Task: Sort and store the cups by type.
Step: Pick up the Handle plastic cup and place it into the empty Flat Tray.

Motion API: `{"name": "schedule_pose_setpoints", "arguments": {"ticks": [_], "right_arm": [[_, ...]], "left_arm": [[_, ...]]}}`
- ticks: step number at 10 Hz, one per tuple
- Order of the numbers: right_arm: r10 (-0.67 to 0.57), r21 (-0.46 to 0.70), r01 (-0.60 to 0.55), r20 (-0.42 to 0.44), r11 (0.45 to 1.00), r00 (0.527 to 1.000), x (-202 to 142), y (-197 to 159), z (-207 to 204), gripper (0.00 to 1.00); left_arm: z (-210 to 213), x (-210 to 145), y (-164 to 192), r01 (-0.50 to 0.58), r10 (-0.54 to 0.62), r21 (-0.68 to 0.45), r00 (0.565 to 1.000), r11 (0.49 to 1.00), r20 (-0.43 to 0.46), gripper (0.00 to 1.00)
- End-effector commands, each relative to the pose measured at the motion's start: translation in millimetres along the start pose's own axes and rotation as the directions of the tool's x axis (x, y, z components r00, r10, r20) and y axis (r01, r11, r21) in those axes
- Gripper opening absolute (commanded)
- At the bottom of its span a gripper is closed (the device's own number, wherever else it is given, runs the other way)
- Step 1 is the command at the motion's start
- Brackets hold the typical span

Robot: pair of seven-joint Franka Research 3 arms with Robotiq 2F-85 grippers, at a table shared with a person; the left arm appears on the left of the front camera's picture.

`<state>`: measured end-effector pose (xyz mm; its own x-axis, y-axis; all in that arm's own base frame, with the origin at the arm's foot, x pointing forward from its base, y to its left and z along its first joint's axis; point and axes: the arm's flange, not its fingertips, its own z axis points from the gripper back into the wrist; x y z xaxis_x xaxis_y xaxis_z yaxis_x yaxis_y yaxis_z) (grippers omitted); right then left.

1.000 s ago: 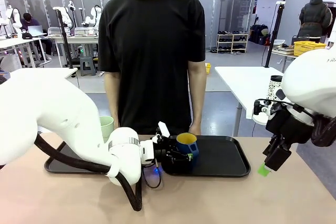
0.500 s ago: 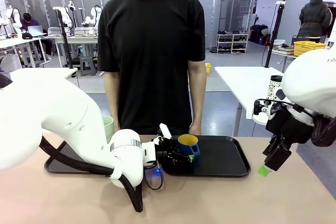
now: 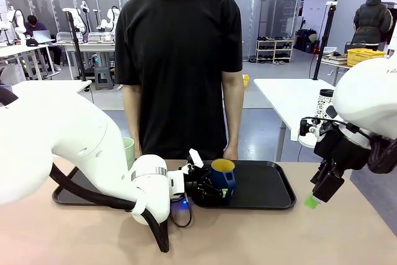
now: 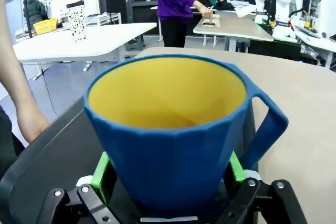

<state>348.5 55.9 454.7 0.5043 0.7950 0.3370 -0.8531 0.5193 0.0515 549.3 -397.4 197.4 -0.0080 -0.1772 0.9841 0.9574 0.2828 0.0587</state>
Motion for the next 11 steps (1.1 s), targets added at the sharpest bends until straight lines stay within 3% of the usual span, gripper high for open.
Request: {"name": "schedule_pose_setpoints", "arguments": {"ticks": [1,3,4,11], "right_arm": [[-0.009,-0.009,0.009,0.003,1.0,1.0,-1,1,-2,1.0],[-0.009,-0.009,0.009,0.003,1.0,1.0,-1,1,-2,1.0],[-0.009,-0.009,0.009,0.003,1.0,1.0,-1,1,-2,1.0],[-0.009,-0.009,0.009,0.003,1.0,1.0,-1,1,-2,1.0]], "left_arm": [[10,-9,-14,0.056,-0.054,0.068,0.998,0.996,-0.019,1.0],[19,-8,-17,0.084,-0.082,0.064,0.996,0.994,-0.042,1.0],[3,4,5,0.023,-0.023,0.026,1.0,0.999,-0.013,1.0],[14,9,-11,0.038,-0.037,0.025,0.998,0.999,-0.042,1.0]]}}
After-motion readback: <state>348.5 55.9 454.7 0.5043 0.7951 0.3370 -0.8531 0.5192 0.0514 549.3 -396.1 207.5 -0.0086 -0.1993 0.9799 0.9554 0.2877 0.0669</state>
